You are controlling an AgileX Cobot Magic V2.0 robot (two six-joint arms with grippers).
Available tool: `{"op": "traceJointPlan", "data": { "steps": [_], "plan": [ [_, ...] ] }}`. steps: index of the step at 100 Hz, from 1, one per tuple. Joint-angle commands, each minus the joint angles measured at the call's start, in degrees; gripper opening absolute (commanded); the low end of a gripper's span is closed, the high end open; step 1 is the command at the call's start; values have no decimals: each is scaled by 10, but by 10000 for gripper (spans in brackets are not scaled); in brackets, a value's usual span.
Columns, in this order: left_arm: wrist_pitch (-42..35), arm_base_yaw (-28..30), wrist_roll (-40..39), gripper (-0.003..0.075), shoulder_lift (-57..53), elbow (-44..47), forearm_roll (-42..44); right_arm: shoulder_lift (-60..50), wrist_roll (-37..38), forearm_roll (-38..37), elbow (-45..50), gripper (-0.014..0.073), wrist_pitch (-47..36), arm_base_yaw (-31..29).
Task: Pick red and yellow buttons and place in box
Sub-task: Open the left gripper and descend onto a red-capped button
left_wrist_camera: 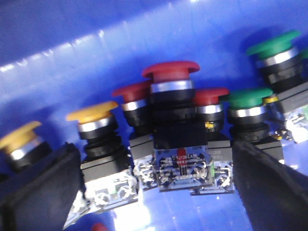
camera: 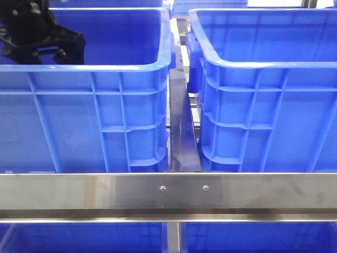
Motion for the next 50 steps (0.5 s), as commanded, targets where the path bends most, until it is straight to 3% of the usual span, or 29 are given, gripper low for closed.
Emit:
{"op": "traceJointPlan", "data": {
  "steps": [1, 50],
  "plan": [
    [-27, -3, 1, 599, -24, -18, -12, -14, 1, 0, -11, -68, -47, -4],
    [-44, -3, 1, 599, -1, -18, -16, -14, 1, 0, -11, -68, -47, -4]
  ]
}}
